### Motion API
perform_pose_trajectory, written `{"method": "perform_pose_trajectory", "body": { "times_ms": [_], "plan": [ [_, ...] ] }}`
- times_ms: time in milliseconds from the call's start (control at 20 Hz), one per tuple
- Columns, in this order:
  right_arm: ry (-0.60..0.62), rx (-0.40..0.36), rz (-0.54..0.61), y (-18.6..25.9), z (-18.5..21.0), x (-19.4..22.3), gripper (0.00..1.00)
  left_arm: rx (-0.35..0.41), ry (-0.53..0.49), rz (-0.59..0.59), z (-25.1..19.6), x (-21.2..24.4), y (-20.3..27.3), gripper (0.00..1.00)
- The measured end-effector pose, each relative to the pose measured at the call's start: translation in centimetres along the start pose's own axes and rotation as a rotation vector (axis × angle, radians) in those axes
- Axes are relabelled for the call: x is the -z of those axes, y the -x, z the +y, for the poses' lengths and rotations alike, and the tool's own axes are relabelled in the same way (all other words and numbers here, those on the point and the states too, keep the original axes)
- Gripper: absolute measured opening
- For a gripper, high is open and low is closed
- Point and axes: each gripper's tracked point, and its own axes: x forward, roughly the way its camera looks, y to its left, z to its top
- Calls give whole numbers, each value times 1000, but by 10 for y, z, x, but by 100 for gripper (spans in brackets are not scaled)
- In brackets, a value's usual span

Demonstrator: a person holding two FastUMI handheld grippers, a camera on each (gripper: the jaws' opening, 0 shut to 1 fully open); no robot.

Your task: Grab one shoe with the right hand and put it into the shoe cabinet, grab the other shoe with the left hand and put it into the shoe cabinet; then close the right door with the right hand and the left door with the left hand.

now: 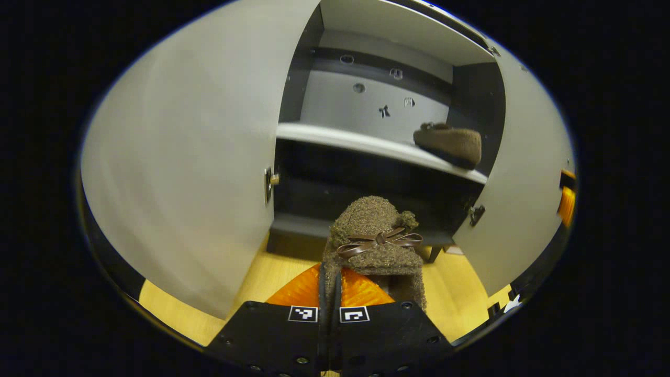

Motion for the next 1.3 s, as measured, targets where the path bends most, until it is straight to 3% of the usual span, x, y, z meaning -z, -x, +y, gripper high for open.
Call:
{"method": "perform_pose_trajectory", "body": {
  "times_ms": [300, 500, 600, 700, 850, 1050, 1250, 1300],
  "plan": [
    [-22, 0, -54, -7, -6, 3, 100, -45, -1, -84, -25, -124, -1, 1],
    [-70, 7, -70, -17, -19, 0, 100, -41, 12, -156, -45, -189, -46, 1],
    [-62, 3, -48, -24, -27, 5, 100, -72, 48, -113, -47, -180, -91, 1],
    [-57, 10, -47, -27, -38, 6, 100, -118, 74, -102, -28, -199, -113, 1],
    [-35, 35, -38, -28, -53, 11, 100, -162, 58, -93, -14, -206, -157, 1],
    [-34, 29, -11, -32, -54, 17, 99, -132, 130, -23, -9, -201, -187, 1],
    [-54, 10, -23, -39, -52, 12, 99, -90, 167, -45, -12, -210, -187, 1],
    [-56, 5, -28, -41, -51, 9, 99, -74, 174, -58, -15, -215, -185, 5]
  ]
}}
